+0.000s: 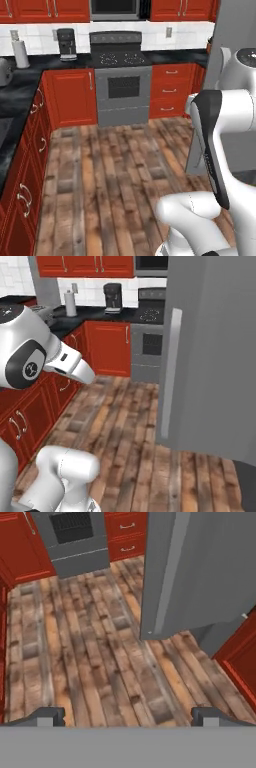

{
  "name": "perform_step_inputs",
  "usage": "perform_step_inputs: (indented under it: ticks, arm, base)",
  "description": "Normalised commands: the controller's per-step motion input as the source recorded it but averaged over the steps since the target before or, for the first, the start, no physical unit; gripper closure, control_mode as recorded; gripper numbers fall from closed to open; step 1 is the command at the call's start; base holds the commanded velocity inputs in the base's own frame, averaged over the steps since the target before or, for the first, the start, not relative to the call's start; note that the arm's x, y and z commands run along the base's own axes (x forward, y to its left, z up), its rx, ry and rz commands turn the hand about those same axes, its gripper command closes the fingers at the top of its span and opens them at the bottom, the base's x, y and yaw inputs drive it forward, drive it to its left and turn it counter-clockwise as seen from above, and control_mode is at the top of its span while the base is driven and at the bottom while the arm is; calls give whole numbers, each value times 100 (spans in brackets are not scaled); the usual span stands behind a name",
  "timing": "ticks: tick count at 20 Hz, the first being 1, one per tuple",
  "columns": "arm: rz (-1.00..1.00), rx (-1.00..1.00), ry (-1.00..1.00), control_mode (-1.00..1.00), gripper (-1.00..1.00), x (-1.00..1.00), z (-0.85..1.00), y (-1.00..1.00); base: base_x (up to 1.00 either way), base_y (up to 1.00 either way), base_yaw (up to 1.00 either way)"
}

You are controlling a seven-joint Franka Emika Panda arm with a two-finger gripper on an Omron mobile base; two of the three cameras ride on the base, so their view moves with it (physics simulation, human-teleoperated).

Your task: Take the cheese, steak, and squash from the fridge and place them on the plate on the dining counter to create an appetizer plate.

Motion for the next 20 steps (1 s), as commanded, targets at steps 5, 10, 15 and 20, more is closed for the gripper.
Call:
perform_step_inputs:
  ticks: [5,10,15,20]
  arm:
    - [0,0,0,100,-100,0,0,0]
    - [0,0,0,100,-100,0,0,0]
    - [0,0,0,100,-100,0,0,0]
    - [0,0,0,100,-100,0,0,0]
  base:
    - [100,21,-30]
    - [100,41,-41]
    - [99,63,-49]
    - [85,77,-55]
